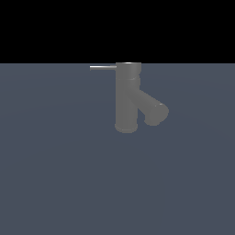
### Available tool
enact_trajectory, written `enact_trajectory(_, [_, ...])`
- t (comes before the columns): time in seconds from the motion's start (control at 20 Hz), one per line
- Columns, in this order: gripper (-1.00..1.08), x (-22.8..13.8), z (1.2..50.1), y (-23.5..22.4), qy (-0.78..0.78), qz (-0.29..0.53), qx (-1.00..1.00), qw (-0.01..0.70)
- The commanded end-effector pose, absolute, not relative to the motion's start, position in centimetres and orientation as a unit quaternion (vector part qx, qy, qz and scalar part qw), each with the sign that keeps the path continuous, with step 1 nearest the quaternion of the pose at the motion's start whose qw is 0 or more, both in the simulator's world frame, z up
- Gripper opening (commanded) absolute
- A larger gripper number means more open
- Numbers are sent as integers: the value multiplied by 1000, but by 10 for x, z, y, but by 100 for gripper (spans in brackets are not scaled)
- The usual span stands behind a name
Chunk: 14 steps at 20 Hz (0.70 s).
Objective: Turn on the faucet by rotating a designated handle.
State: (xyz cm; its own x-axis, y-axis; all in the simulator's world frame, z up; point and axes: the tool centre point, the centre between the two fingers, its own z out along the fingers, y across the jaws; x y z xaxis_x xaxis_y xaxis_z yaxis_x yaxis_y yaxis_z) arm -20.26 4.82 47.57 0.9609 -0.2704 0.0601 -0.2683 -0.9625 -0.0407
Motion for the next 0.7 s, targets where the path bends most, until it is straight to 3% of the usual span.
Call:
enact_trajectory(0.0, [-100,-191,466,58,162,-31,-986,16])
enact_trajectory(0.65, [-100,-121,415,97,294,-23,-955,14])
